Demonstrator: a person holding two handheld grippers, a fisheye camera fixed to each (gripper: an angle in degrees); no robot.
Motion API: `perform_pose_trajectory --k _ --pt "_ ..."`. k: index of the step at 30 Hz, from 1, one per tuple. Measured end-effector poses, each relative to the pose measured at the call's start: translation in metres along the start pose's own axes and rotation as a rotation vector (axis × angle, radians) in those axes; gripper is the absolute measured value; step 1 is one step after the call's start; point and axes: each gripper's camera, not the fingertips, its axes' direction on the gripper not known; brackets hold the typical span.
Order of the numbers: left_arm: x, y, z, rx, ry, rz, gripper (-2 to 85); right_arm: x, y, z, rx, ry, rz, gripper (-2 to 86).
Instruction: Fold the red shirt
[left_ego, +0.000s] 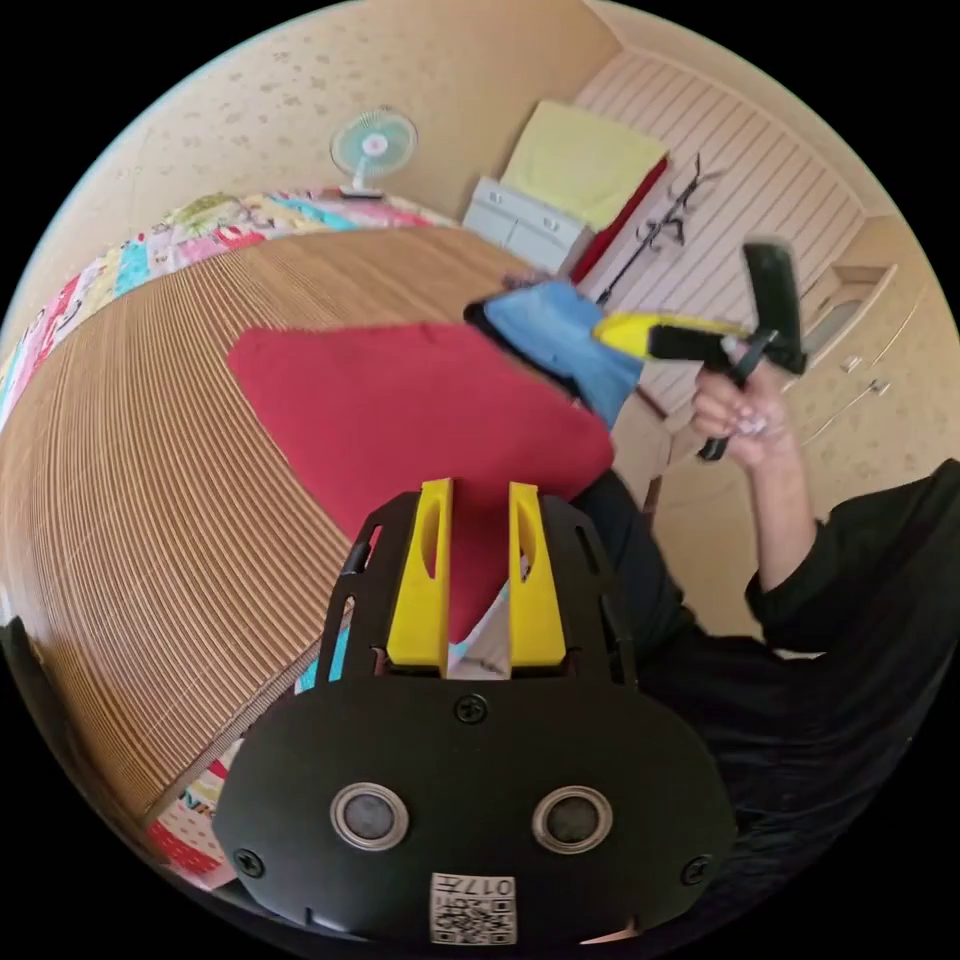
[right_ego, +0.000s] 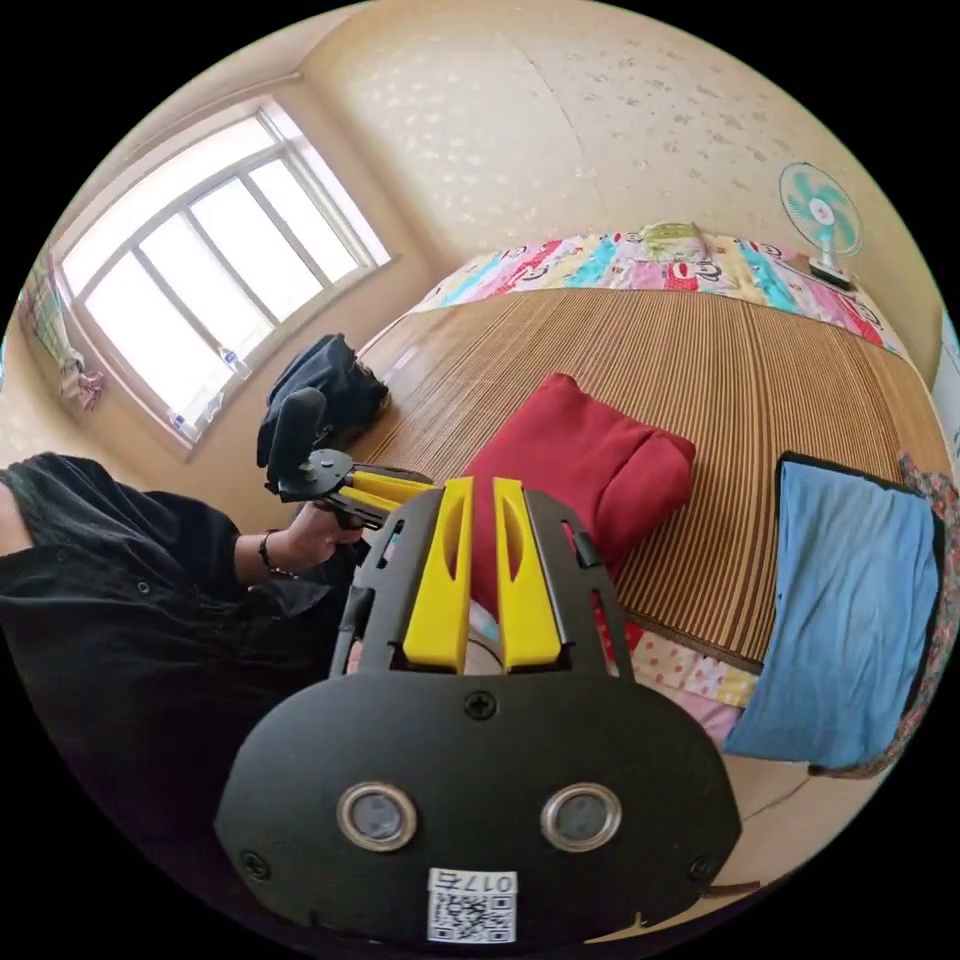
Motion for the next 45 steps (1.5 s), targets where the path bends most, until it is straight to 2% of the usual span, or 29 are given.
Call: perform_pose_trajectory --k 2,4,7,10,12,14,16,19,23,26,29,33,35,36,37,39,45 --pt "-0.006 0.015 -0.01 0.089 0.009 -0.018 6.3 -0.007 -0.007 0.041 -0.086 0.109 -0.01 4.3" --pt "-0.013 0.025 -0.022 0.092 0.017 -0.039 4.4 -0.006 0.003 0.11 -0.253 0.318 -0.051 2.6" --pt "-0.032 0.032 -0.03 0.003 0.094 -0.09 1.8 -0.011 0.014 0.135 -0.226 0.424 -0.044 1.1" --pt "-0.059 0.053 -0.057 0.121 0.178 -0.202 5.1 -0.024 0.004 0.144 -0.273 0.522 -0.075 0.6" --pt "-0.08 0.059 -0.065 0.157 0.242 -0.276 7.6 -0.025 -0.005 0.15 -0.301 0.55 -0.091 0.4" --pt "-0.104 0.058 -0.06 0.116 0.31 -0.353 9.6 -0.021 -0.013 0.151 -0.324 0.547 -0.085 0.4" --pt "-0.132 0.052 -0.05 0.075 0.426 -0.454 16.0 -0.008 -0.021 0.146 -0.334 0.515 -0.058 0.4" --pt "-0.15 0.039 -0.047 0.09 0.497 -0.488 18.5 0.011 -0.028 0.135 -0.331 0.467 -0.036 0.4" --pt "-0.156 0.017 -0.037 0.019 0.518 -0.478 18.3 0.035 -0.029 0.119 -0.31 0.433 -0.023 0.6" --pt "-0.158 0.005 -0.024 -0.05 0.579 -0.472 15.7 0.061 -0.028 0.091 -0.262 0.361 0.03 1.0" --pt "-0.17 0.008 -0.024 -0.032 0.618 -0.511 11.4 0.11 -0.019 0.036 -0.128 0.205 0.174 2.1" --pt "-0.185 0.015 -0.048 0.038 0.73 -0.494 8.6 0.21 0.026 -0.04 0.08 -0.142 0.426 9.9" --pt "-0.185 0.014 -0.062 0.038 0.71 -0.463 8.4 0.248 0.04 -0.05 0.052 -0.328 0.454 16.6" --pt "-0.184 0.013 -0.069 0.025 0.691 -0.439 8.3 0.267 0.046 -0.052 0.008 -0.379 0.473 19.4" --pt "-0.183 0.012 -0.076 0.016 0.679 -0.422 8.3 0.283 0.052 -0.051 -0.026 -0.347 0.499 21.4" --pt "-0.183 0.015 -0.082 0.013 0.692 -0.416 8.2 0.308 0.061 -0.043 -0.09 -0.31 0.563 23.0" --pt "-0.179 0.032 -0.11 -0.049 0.703 -0.402 8.1 0.375 0.093 -0.013 -0.143 -0.632 0.606 25.9"
